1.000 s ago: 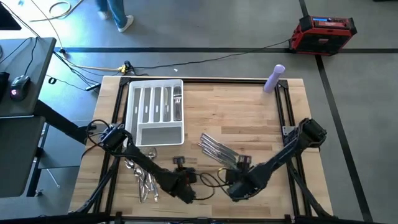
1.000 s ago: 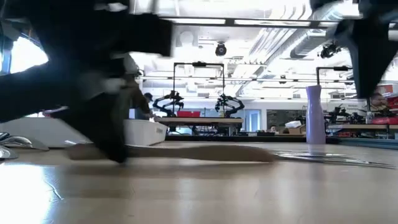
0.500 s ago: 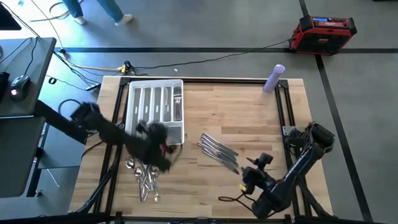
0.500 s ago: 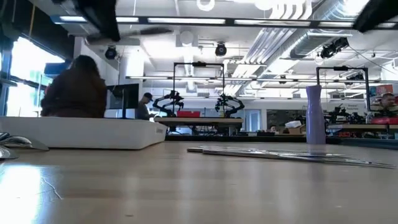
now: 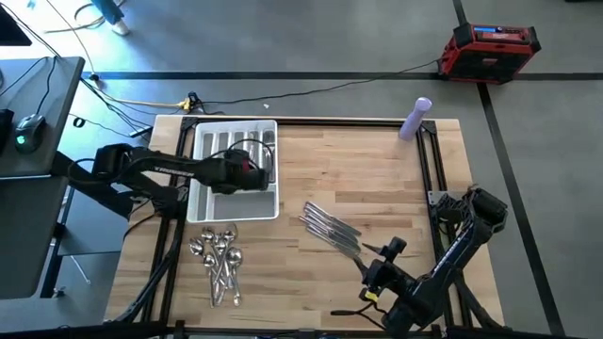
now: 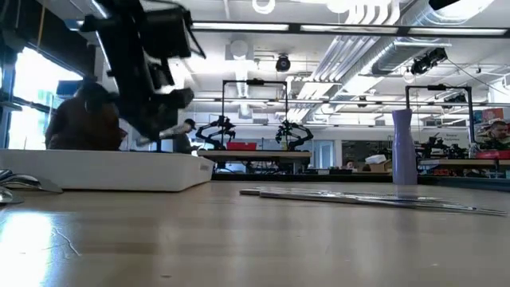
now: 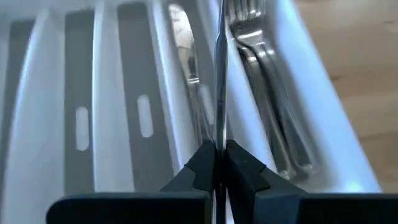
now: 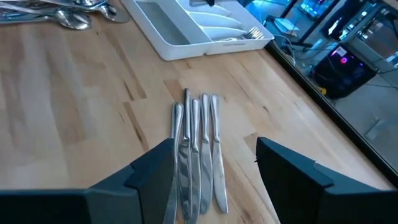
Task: Sort silverware
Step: Put the knife in the silverware tray
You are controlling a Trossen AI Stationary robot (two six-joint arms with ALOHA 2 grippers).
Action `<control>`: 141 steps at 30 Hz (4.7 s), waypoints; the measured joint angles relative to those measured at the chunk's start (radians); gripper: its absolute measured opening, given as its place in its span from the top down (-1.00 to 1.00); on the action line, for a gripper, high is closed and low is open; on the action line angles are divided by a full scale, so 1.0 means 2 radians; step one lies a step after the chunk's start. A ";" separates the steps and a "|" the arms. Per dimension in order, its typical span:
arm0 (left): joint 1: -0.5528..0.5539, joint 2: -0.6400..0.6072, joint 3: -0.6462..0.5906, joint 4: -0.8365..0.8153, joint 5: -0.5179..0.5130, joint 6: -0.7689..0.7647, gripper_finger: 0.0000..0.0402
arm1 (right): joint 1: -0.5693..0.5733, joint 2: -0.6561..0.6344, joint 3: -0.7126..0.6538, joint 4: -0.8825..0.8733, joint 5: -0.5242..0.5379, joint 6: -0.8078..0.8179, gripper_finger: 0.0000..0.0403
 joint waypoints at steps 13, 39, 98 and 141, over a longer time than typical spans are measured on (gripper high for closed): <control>0.022 0.027 -0.067 0.121 0.014 -0.013 0.98 | 0.000 0.002 0.000 0.010 -0.016 -0.013 -0.04; -0.139 -0.082 0.016 0.132 -0.016 0.199 0.35 | -0.043 0.002 -0.072 0.087 -0.193 -0.193 -0.04; -0.266 0.305 0.325 0.081 0.067 0.473 0.42 | -0.169 -0.153 -0.285 0.350 -0.226 -0.232 0.41; -0.201 0.343 0.198 0.377 0.165 0.451 0.77 | -0.238 -0.130 -0.513 0.883 -0.458 -0.163 -0.09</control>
